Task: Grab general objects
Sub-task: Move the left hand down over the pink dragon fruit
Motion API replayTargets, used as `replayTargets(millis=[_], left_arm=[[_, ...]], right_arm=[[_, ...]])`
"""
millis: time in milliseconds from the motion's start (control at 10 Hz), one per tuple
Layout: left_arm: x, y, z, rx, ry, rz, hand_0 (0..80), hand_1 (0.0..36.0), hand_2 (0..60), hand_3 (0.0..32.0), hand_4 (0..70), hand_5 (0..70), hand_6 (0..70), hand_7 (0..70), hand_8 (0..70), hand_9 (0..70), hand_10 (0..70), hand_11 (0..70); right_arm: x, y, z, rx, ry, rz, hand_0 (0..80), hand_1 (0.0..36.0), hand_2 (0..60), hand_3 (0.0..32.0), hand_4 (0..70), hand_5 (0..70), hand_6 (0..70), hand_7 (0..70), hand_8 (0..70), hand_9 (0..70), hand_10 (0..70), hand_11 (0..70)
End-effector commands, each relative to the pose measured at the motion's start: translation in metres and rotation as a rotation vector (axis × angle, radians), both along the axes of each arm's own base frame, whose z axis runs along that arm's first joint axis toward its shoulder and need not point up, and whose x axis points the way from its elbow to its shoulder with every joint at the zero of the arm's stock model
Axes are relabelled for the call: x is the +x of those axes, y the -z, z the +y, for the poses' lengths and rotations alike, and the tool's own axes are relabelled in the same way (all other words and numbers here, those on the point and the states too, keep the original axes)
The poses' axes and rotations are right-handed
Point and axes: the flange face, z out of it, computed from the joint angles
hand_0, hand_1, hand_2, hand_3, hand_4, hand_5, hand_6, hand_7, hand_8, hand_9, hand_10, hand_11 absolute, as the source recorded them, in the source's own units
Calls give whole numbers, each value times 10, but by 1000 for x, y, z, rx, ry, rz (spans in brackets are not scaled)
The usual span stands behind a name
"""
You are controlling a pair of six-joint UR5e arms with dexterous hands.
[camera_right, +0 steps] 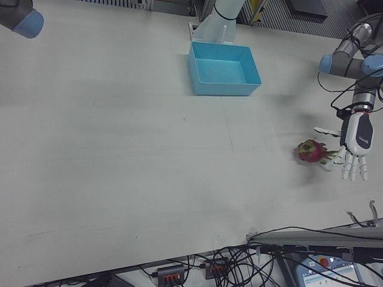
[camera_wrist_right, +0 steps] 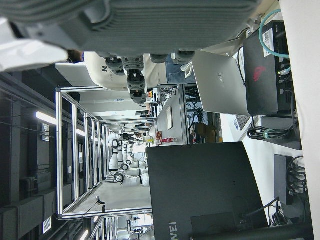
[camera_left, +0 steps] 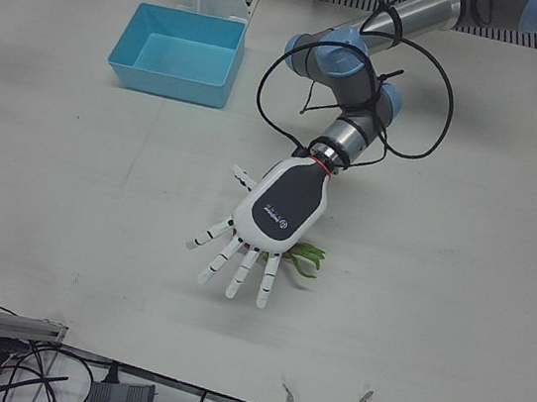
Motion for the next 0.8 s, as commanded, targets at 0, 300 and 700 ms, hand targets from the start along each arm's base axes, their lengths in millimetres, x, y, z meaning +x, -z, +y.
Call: replayTargets(millis=[0,300,700], left_arm=[[37,-6,19,59,-39,-163,444,49,6,320,0,215,7,86,141,25,36,56],[62,-34,29,43,-7,-266,461,68,7,320,0,226,14,90,140,24,38,60],[58,-41,30,36,-2,-317,429,47,5,320,0,198,0,72,138,19,36,55]], right_arm=[[0,-1,0,-2,1,0,0,0,0,0,0,0,0,0,0,0,0,0],[0,-1,0,-2,-1,0,0,0,0,0,0,0,0,0,0,0,0,0],[0,-1,0,-2,-1,0,0,0,0,0,0,0,0,0,0,0,0,0]])
